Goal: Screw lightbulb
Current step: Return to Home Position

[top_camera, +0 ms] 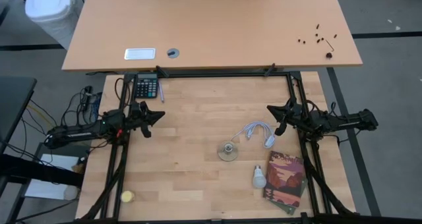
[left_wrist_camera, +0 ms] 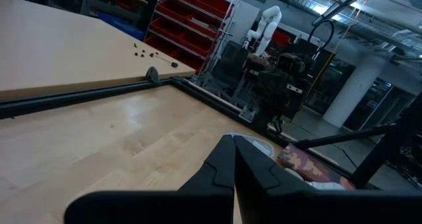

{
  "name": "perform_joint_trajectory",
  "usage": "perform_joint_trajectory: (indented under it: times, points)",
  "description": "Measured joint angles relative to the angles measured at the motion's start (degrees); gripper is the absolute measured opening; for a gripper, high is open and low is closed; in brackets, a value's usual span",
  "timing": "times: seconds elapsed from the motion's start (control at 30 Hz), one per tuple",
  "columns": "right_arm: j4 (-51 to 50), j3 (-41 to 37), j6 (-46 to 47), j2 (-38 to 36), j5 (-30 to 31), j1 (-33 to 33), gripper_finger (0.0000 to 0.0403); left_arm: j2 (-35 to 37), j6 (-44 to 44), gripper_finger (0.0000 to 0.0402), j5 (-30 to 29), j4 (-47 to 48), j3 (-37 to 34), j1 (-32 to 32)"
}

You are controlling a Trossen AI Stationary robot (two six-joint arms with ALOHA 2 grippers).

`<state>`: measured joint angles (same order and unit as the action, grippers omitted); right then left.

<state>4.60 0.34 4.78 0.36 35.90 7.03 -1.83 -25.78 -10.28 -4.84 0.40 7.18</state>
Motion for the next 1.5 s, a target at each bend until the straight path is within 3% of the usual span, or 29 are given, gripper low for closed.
perform_joint_trajectory:
  times: [1.5]
  points:
    - [0.0,0.0,0.0,0.0,0.0,0.0,0.0021,0.0,0.0,0.0005,0.0,0.0,0.0,0.0]
